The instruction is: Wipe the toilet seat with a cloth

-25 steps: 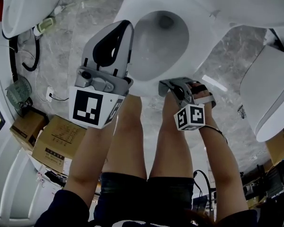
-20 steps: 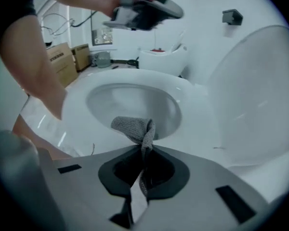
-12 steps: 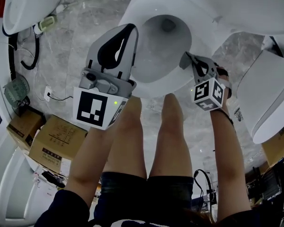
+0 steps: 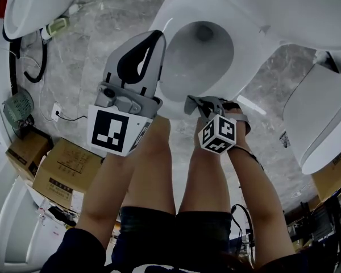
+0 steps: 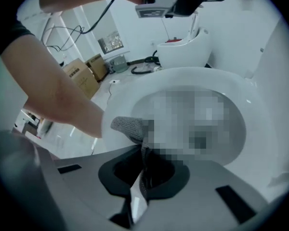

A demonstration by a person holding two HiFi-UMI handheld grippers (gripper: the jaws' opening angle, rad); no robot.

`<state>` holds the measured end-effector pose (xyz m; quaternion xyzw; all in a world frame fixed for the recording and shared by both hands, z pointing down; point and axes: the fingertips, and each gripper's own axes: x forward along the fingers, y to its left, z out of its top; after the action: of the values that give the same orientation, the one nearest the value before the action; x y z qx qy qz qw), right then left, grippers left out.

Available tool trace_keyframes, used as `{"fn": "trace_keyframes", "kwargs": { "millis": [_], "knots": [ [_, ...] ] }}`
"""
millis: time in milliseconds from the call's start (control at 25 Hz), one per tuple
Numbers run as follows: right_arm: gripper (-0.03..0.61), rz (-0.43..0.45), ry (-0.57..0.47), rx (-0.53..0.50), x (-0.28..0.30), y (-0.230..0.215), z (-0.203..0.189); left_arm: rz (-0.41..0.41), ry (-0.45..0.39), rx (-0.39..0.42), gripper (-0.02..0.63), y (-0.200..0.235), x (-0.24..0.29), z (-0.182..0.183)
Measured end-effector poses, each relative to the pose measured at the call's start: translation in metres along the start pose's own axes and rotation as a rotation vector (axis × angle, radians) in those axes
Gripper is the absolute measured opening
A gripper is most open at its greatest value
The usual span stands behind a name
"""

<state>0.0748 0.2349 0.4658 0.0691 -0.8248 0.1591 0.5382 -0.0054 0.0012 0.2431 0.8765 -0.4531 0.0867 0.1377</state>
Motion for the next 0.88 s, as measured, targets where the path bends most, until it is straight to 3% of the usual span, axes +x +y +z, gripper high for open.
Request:
{"fn": "trace_keyframes", "kwargs": {
  "millis": [280, 400, 520, 760, 880],
  "knots": [
    [0.035, -0.246, 0.122, -0.045, -0.030, -0.152, -0.040, 0.004, 0.002, -0.003, 0.020, 0.006, -0.002, -0.001],
    [0.035, -0.289, 0.134, -0.052, -0.038, -0.174, -0.039, 0.009, 0.003, -0.007, 0.020, 0.007, -0.001, -0.002],
    [0.035, -0.238, 0.151, -0.021, -0.030, -0.147, -0.038, 0.017, 0.005, -0.015, 0.020, 0.012, -0.001, -0.002],
    [0.035, 0.027, 0.095, 0.007, 0.008, -0.025, 0.004, 0.026, 0.006, -0.021, 0.020, 0.021, 0.006, -0.001],
    [0.035, 0.103, 0.090, -0.038, 0.014, -0.001, 0.017, 0.028, 0.003, -0.021, 0.020, 0.022, 0.010, 0.000]
  ]
}}
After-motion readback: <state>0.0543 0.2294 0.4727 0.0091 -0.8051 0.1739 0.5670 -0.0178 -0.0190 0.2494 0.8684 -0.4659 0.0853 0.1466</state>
